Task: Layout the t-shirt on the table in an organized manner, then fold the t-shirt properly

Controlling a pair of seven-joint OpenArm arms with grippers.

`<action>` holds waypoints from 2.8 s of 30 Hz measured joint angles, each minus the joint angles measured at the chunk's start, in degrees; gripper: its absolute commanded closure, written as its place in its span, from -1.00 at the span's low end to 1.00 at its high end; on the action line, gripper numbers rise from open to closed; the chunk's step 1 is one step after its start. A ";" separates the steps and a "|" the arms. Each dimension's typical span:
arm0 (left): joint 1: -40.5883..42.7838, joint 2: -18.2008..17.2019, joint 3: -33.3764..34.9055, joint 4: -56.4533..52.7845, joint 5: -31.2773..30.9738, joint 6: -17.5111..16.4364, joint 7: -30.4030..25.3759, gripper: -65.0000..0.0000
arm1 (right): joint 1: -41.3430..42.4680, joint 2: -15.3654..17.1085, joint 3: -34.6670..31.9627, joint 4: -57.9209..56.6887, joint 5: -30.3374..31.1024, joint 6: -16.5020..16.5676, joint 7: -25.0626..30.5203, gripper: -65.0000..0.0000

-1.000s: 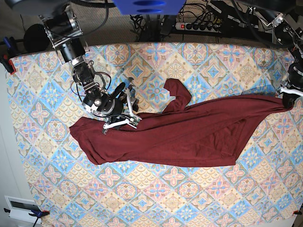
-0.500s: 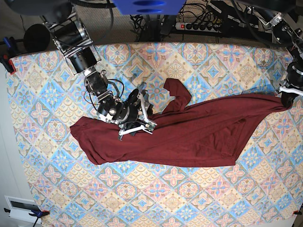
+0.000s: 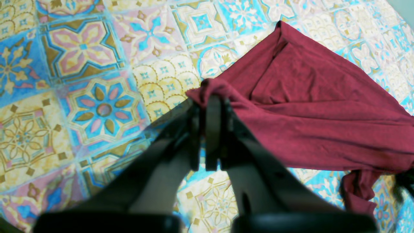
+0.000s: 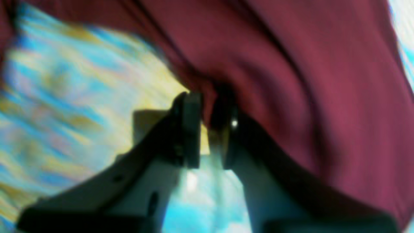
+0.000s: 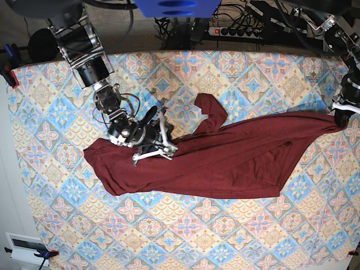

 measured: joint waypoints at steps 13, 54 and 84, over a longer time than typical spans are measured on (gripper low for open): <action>1.95 -0.02 0.15 0.02 -0.44 -0.04 -0.20 1.00 | -12.26 3.28 6.93 18.67 -1.29 -0.35 -1.42 1.00; 2.82 0.31 0.11 0.02 -0.44 -0.02 -0.15 1.00 | -6.27 -2.56 0.76 6.14 -0.55 -0.68 -0.68 0.31; 2.80 1.60 0.11 0.00 -0.44 -0.02 -0.15 1.00 | -0.63 -5.55 1.25 -0.07 -0.70 -0.57 -3.50 0.30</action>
